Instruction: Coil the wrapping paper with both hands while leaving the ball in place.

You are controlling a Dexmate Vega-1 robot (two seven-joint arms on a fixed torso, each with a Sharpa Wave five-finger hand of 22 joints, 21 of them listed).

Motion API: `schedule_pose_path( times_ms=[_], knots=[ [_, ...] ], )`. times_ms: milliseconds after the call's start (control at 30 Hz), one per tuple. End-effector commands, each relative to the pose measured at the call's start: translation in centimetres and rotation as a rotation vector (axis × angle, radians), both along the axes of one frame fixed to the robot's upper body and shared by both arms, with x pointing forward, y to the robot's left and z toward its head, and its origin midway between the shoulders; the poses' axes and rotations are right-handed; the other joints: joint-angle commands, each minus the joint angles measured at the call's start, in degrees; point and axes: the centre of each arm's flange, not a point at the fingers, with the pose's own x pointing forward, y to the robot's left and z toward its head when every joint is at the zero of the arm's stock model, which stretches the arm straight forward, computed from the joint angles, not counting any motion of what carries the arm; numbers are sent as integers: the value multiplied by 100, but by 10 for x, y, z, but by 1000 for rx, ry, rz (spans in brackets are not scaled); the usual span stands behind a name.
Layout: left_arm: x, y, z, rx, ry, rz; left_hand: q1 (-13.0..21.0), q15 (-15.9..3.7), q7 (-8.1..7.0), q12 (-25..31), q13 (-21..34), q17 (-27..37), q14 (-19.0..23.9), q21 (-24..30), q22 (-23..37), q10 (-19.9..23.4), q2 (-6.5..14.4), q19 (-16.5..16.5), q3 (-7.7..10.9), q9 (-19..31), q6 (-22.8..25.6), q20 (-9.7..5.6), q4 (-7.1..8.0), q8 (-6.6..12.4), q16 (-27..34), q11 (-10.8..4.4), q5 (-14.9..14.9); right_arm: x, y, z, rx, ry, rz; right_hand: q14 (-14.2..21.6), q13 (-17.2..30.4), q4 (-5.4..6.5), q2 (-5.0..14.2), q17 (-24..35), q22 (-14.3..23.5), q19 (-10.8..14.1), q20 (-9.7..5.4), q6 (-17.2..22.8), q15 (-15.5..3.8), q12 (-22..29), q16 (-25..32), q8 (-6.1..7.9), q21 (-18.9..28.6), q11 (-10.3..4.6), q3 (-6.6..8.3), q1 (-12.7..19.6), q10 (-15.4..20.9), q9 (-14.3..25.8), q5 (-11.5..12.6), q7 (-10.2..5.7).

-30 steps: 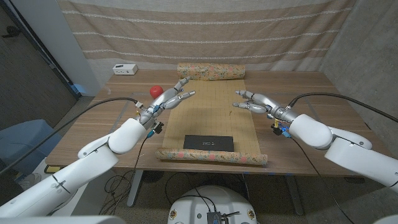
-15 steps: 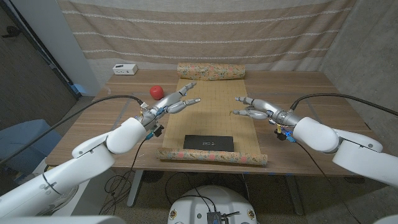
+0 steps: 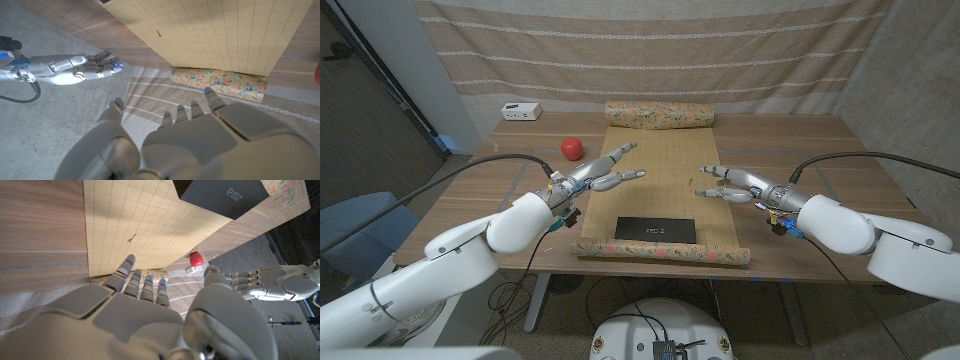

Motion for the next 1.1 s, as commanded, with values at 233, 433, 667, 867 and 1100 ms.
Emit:
schedule_pose_path(
  times_ms=[233, 433, 667, 867, 1100],
  knots=[
    [-17, -8, -10, 107, 40, 3, 21, 2, 29, -16, 16, 22, -84, -30, 25, -8, -92, -33, -45, 14, -194, 32, -29, 13, 5, 24, 7, -20, 7, -18, -91, 30, -6, -89, 19, -27, -127, -4, 18, -34, 15, -121, 9, -28, -32, -50, -12, 0, -87, -87, -97, 12, 0, -3],
    [-21, -7, -16, 143, 66, 16, 42, 15, 43, 4, 18, 21, -93, -35, 24, 43, -102, -44, -49, 15, -161, 23, -55, 37, 10, 23, 15, -24, 14, -26, -126, 48, -5, -104, 20, -59, -157, -12, 17, -38, 16, -153, -1, -34, -39, -51, -11, -15, -96, -70, -130, 13, 14, -11],
    [-28, -5, -21, 184, 81, 44, 68, 23, 39, 41, 19, 21, -85, -42, 22, 151, -171, -55, -89, 15, 43, 10, -119, 121, 28, 29, 26, -27, 19, -31, -155, 59, 8, -93, 20, -99, -161, -20, 16, -29, 27, -171, -3, -34, -35, -46, -7, -39, -83, -24, -152, 14, 32, -3],
    [-31, -3, -22, 210, 86, 59, 79, -9, 72, 111, 18, 21, 64, 4, 20, 380, -296, 67, -169, 13, 222, 0, -192, 154, 85, -3, 42, -27, 24, -35, -184, 74, 14, -70, 20, -169, -187, -27, 13, 0, 44, -147, 1, -24, -29, -23, 3, -42, -67, 54, -145, 14, 54, 12],
    [-30, -4, -25, 258, 82, 87, 177, -35, 191, 134, 15, 18, 191, 38, 15, 493, -322, 188, -171, 9, 332, 9, -268, 174, 111, -22, 63, -28, 29, -39, -199, 88, 30, -61, 20, -227, -242, -32, 11, 10, 49, -105, 3, -17, -28, 0, 4, -40, -74, 102, -143, 15, 68, 19]
  ],
)
